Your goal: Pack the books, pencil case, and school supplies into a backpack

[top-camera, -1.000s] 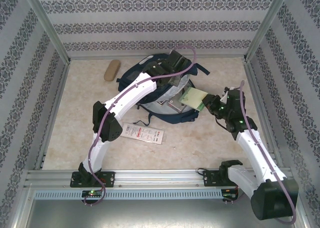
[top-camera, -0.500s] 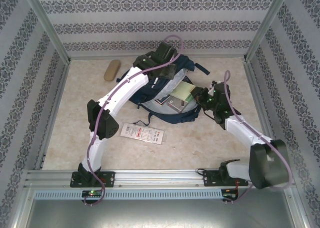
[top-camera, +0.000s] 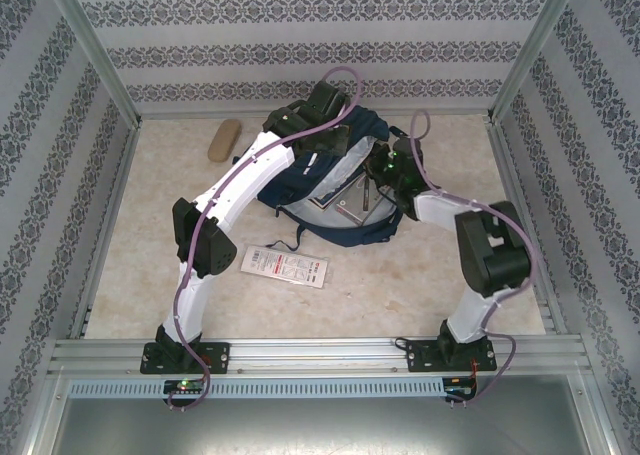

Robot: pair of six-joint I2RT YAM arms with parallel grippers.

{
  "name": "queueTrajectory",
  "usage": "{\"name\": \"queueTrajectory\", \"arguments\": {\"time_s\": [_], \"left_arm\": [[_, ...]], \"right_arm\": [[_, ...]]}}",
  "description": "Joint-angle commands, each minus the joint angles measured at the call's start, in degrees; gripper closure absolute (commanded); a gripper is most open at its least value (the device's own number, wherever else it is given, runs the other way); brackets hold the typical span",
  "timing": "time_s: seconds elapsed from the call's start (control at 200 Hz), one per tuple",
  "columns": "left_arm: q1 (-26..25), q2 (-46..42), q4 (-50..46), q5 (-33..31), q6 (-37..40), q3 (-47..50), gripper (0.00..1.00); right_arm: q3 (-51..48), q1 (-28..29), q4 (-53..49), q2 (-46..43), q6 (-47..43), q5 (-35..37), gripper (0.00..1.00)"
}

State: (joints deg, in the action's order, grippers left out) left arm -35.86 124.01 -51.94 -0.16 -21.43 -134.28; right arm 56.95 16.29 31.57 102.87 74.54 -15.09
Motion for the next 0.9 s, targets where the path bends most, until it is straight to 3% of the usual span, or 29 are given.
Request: {"name": "queueTrajectory", "arguments": {"time_s": [0.0, 0.08, 0.23, 0.3, 0.405, 0.59, 0.804, 0.894], "left_arm": [[1.0, -4.8, 7.1, 0.3, -1.9, -4.4, 1.0], [1.1, -4.9, 7.1, 0.7, -1.9, -4.7, 1.0], [1.4, -4.9, 6.3, 0.7, -1.9, -4.6, 1.0], [1.7, -4.8, 5.8, 0.6, -1.9, -4.6, 1.0], [2.1, -4.7, 5.4, 0.6, -2.0, -4.4, 1.0], [2.5, -4.0, 5.2, 0.5, -2.2, -4.0, 1.0], [2.5, -3.8, 4.5, 0.4, -2.3, -2.5, 1.0], [2.6, -4.0, 4.5, 0.9, -2.7, -0.6, 1.0]], "right_arm": [[5.9, 2.0, 7.0, 5.2, 4.2, 4.2, 1.0], [10.5, 3.1, 5.6, 9.3, 4.1, 4.6, 0.99], [14.5, 4.1, 2.6, 13.6, 5.4, 4.2, 0.87], [13.7, 4.1, 1.4, 12.7, 4.5, 4.0, 0.66], [11.1, 3.7, -1.4, 9.0, 1.5, 4.0, 0.44], [6.6, 2.6, -8.8, 1.1, -3.7, 3.8, 0.32], [-2.6, 1.0, -13.1, -9.3, -7.0, 2.8, 0.32], [-4.9, 0.9, -19.2, -15.1, -11.3, 4.2, 0.31]]}}
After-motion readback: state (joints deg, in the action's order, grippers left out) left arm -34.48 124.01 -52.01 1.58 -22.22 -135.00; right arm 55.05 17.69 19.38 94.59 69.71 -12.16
